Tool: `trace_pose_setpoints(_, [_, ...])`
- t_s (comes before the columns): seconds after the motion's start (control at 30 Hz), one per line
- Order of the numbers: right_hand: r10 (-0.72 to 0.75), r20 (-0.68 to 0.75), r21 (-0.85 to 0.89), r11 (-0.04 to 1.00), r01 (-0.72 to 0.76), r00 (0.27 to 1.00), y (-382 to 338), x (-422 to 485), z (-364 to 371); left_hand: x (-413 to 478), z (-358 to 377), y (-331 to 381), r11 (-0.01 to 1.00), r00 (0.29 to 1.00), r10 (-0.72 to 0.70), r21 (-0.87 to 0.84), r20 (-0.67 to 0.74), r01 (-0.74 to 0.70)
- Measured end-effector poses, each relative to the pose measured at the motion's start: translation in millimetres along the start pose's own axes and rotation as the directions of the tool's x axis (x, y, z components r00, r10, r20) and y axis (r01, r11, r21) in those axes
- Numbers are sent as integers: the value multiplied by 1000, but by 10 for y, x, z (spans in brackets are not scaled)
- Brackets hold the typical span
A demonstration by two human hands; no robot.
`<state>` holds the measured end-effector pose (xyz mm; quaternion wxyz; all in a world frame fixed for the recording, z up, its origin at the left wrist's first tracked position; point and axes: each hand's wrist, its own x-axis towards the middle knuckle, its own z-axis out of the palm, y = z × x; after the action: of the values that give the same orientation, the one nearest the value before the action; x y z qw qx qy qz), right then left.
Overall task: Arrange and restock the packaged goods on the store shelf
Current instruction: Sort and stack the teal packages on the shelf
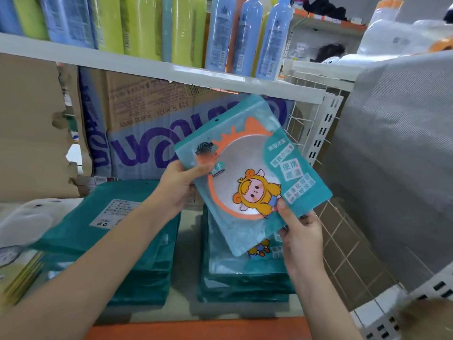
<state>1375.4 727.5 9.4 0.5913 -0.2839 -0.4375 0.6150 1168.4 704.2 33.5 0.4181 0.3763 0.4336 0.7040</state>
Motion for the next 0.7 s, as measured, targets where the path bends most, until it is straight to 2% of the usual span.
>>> trace_pose_setpoints(0.1, [26,-24,-94,995,-28,999,6,-6,-160,47,-69,66,997,1000,-17,78,-26,19])
trace_pose_setpoints(0.27, [160,30,-368,920,-138,987,-44,-78,-429,150,-138,26,958,983,-176,221,-55,184])
trace_pose_setpoints(0.4, [137,43,-581,809,-87,990,-36,-107,-572,239,-77,-129,921,960,-267,271,-80,278])
trace_pose_setpoints(0.7, [213,16,-723,677,-135,977,-40,9,-704,323,74,-444,850,931,-341,381,-128,364])
